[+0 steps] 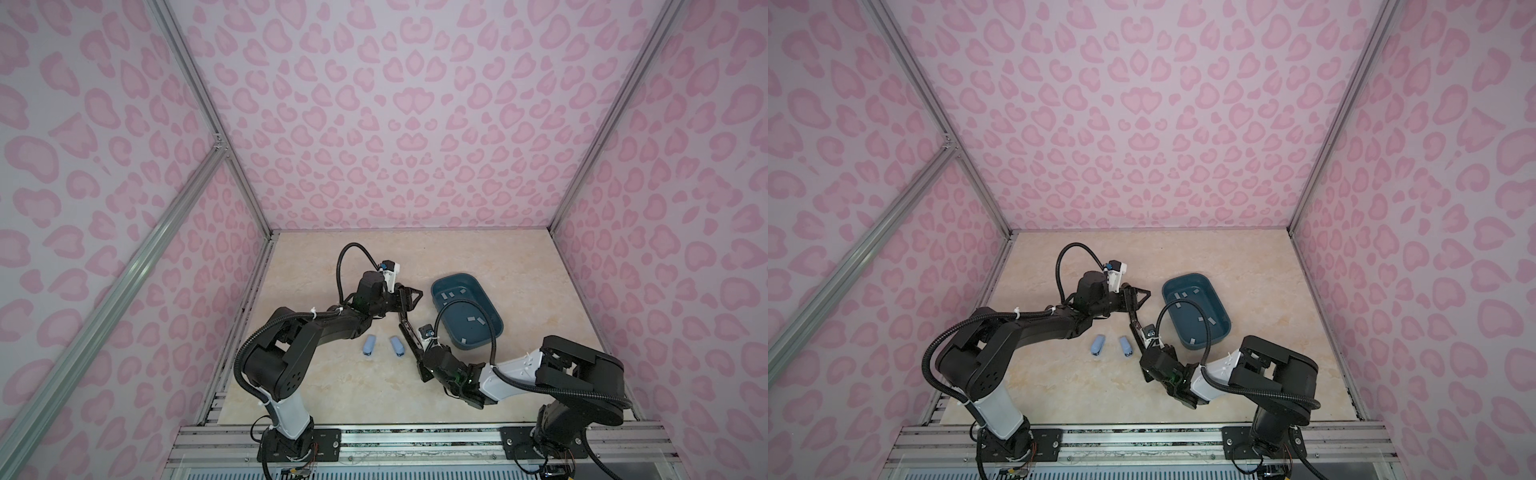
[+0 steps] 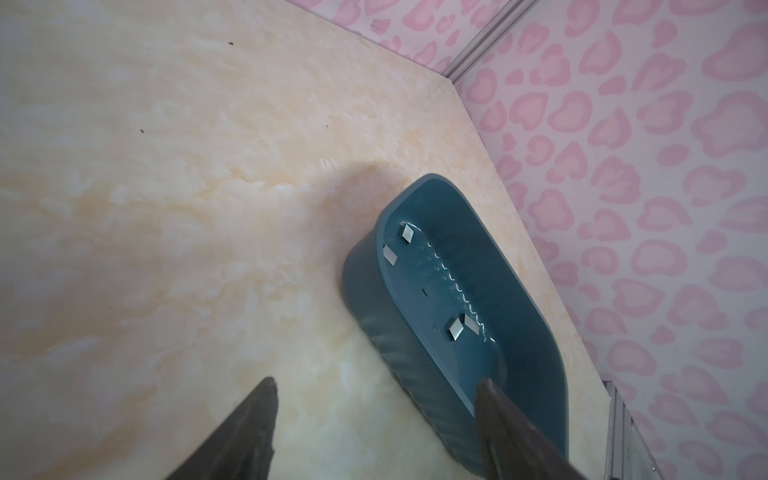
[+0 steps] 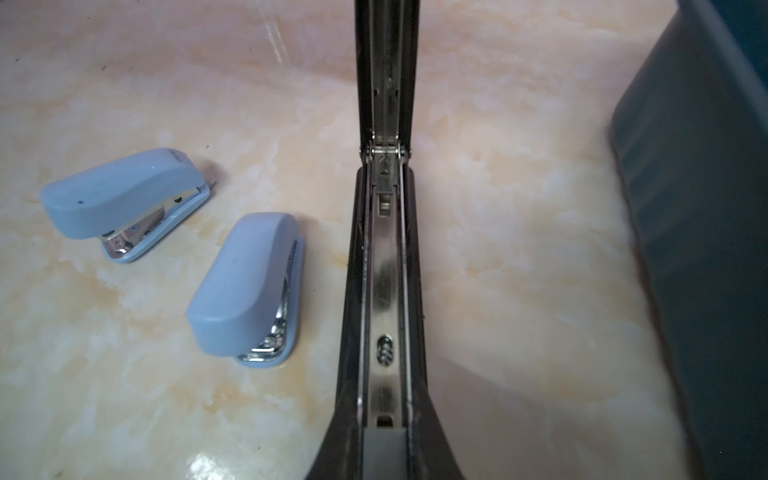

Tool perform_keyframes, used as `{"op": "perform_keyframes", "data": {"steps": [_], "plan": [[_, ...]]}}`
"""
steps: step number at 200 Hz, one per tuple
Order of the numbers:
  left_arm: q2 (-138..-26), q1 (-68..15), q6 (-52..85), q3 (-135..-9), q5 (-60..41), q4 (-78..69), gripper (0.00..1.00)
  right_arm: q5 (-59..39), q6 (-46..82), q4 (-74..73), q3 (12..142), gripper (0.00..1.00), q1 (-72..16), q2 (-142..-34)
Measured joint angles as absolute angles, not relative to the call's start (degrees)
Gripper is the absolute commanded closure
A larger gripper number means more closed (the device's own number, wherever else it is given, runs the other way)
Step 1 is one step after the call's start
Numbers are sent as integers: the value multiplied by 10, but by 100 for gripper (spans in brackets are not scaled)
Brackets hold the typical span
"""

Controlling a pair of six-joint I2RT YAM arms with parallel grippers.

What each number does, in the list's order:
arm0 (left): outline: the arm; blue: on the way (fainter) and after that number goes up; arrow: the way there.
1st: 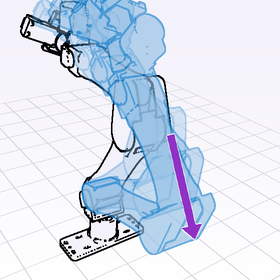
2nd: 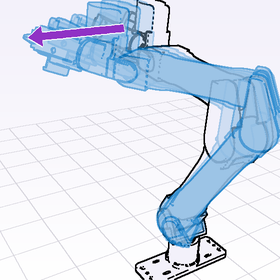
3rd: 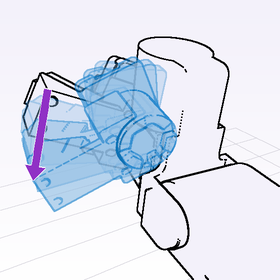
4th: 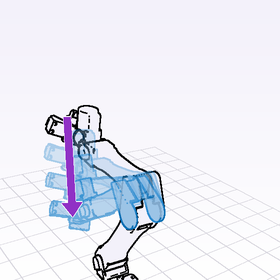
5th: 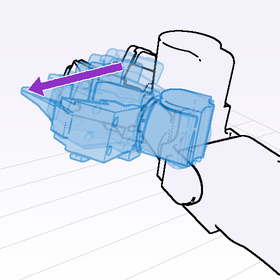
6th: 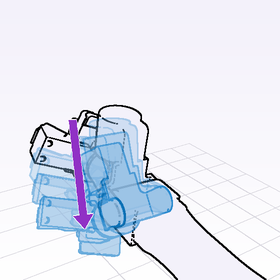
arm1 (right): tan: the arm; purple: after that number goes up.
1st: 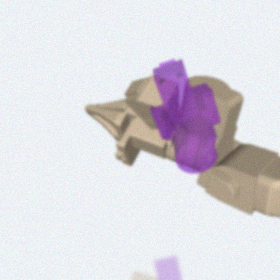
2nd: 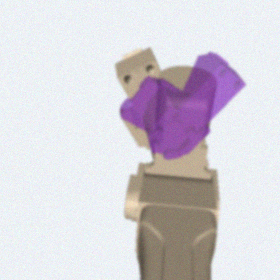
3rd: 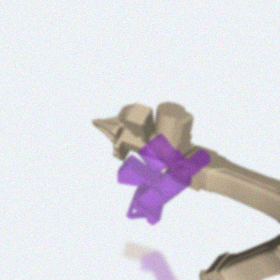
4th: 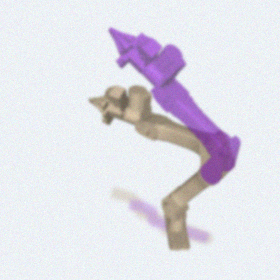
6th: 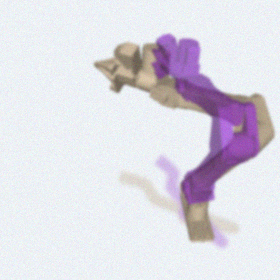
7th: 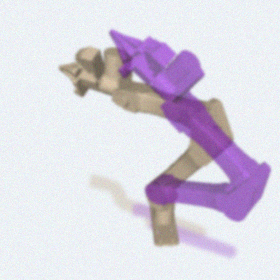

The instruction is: Load the staples into the stapler

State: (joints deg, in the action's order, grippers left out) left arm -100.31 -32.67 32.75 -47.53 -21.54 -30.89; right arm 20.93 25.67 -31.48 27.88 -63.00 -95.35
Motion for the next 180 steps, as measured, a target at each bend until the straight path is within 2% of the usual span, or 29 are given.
{"op": "perform_keyframes", "data": {"steps": [61, 142, 180], "plan": [[-983, -386, 281, -395, -161, -399, 23, 242, 238, -390, 235, 82, -648, -960], [-1006, -410, 274, -380, -150, -467, 21, 245, 234, -579, 151, 66, -648, -998], [-1007, -410, 272, -380, -150, -469, 21, 241, 232, -681, 114, 66, -651, -1030]]}}
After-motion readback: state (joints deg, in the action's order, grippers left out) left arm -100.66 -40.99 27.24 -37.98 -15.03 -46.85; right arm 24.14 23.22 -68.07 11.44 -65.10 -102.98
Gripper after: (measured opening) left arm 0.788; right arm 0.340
